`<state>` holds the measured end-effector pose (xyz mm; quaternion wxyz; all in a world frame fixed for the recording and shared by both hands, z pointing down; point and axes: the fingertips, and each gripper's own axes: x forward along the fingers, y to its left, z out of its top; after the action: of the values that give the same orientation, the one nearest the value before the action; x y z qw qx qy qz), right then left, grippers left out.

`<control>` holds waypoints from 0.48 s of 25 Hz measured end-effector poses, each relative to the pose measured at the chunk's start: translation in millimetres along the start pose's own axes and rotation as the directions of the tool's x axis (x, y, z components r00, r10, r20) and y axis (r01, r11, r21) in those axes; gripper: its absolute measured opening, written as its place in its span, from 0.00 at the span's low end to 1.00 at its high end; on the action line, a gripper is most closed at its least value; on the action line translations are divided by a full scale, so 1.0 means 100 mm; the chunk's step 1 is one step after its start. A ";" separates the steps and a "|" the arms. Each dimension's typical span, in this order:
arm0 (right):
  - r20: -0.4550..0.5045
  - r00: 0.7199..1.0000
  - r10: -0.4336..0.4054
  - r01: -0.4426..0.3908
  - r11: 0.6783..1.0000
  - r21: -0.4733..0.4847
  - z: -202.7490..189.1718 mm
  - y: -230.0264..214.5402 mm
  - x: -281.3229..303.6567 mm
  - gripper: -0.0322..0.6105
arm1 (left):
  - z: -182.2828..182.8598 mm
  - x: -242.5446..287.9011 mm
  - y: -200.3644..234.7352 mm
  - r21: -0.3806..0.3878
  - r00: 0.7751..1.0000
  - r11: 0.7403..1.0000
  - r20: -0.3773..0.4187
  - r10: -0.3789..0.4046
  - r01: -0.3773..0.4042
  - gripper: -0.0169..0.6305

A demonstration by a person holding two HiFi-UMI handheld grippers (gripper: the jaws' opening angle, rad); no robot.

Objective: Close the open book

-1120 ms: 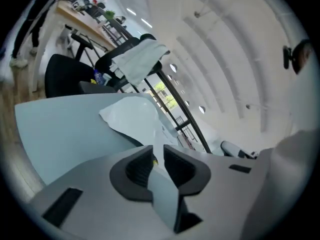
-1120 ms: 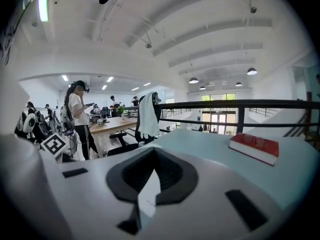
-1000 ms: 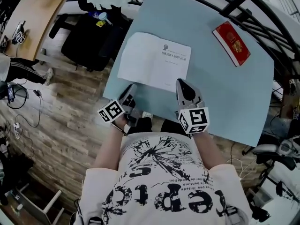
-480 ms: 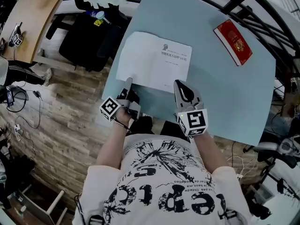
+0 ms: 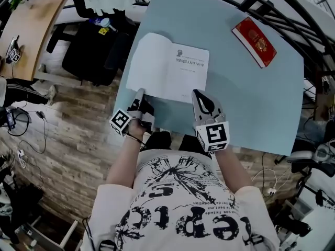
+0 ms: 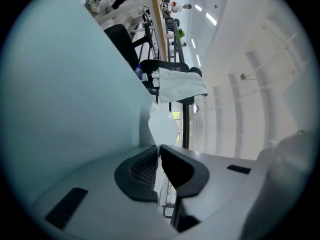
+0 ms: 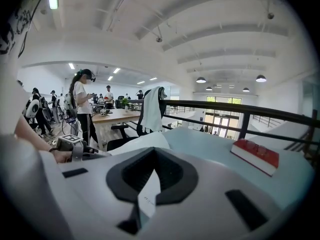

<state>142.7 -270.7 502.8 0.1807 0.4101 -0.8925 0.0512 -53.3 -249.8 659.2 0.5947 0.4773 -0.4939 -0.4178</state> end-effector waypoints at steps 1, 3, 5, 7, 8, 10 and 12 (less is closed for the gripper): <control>-0.002 1.000 -0.005 0.005 1.000 0.005 -0.01 -0.02 -0.01 0.06 | -0.01 -0.01 -0.01 0.014 1.000 1.000 -0.006 -0.002 0.003 0.08; -0.006 1.000 -0.017 0.017 1.000 0.017 -0.02 -0.05 -0.04 0.06 | -0.05 -0.02 -0.09 0.044 0.999 0.999 -0.026 -0.021 0.022 0.08; -0.005 0.999 -0.035 0.036 0.999 0.033 -0.03 -0.08 -0.07 0.06 | -0.10 -0.03 -0.20 0.100 0.997 0.994 -0.064 -0.039 0.045 0.07; -0.001 0.999 -0.052 0.052 0.998 0.042 -0.03 -0.09 -0.10 0.06 | -0.18 -0.02 -0.35 0.178 0.990 0.980 -0.122 -0.067 0.088 0.07; 0.000 0.998 -0.059 0.059 0.997 0.041 -0.03 -0.10 -0.12 0.06 | -0.24 -0.01 -0.46 0.204 0.983 0.971 -0.156 -0.095 0.126 0.07; 0.003 0.998 -0.068 0.068 0.997 0.034 -0.01 -0.10 -0.16 0.06 | -0.39 0.01 -0.65 0.224 0.964 0.955 -0.223 -0.145 0.195 0.07; 0.003 0.997 -0.079 0.079 0.996 0.029 0.00 -0.12 -0.21 0.06 | -0.53 0.02 -0.76 0.267 0.947 0.937 -0.287 -0.146 0.225 0.07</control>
<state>164.2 -263.6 494.9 0.1749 0.4476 -0.8752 0.0563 -2.2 -257.9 582.2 0.5341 0.6568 -0.4201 -0.3269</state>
